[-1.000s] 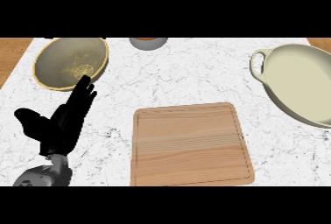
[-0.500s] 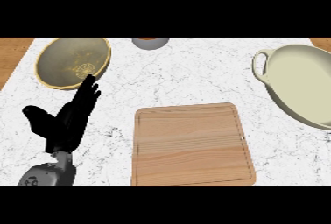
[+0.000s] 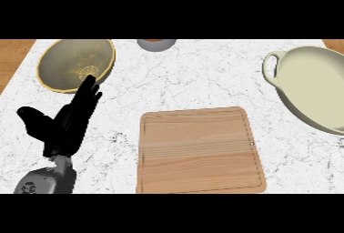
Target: Pick the bell pepper from the cutting board and place it in the pot
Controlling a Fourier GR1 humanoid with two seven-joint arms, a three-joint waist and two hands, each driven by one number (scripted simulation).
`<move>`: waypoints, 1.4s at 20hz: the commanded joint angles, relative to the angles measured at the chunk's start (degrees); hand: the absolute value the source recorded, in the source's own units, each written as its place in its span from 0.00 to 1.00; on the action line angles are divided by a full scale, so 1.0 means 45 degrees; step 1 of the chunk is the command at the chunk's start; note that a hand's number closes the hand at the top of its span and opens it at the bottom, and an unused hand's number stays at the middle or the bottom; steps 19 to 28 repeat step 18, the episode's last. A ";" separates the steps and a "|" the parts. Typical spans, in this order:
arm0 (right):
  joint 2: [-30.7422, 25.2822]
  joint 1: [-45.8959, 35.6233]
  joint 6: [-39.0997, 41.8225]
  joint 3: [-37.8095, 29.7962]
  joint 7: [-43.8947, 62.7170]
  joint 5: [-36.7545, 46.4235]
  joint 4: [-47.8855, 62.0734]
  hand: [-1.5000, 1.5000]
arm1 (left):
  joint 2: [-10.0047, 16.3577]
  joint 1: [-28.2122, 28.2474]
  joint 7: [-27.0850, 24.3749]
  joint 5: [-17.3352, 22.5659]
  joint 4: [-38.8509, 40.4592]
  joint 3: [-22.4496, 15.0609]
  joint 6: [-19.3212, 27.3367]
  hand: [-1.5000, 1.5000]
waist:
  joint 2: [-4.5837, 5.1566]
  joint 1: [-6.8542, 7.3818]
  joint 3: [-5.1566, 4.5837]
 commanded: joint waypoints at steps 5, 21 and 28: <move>0.1661 -0.0840 -0.0908 -0.1378 -0.0501 -0.1449 0.2805 0.00 | -0.0301 -0.0162 0.0150 -0.0225 0.0110 -0.0096 0.0228 0.50 | -0.0010 -0.0095 0.0008; 0.0871 -0.0651 -0.5696 -0.4482 -0.4140 -0.2884 0.2633 0.00 | -0.0477 -0.0382 -0.0247 -0.0283 0.0725 0.0124 0.0198 0.50 | -0.0036 -0.0286 0.0006; 0.0871 -0.0651 -0.5696 -0.4482 -0.4140 -0.2884 0.2633 0.00 | -0.0477 -0.0382 -0.0247 -0.0283 0.0725 0.0124 0.0198 0.50 | -0.0036 -0.0286 0.0006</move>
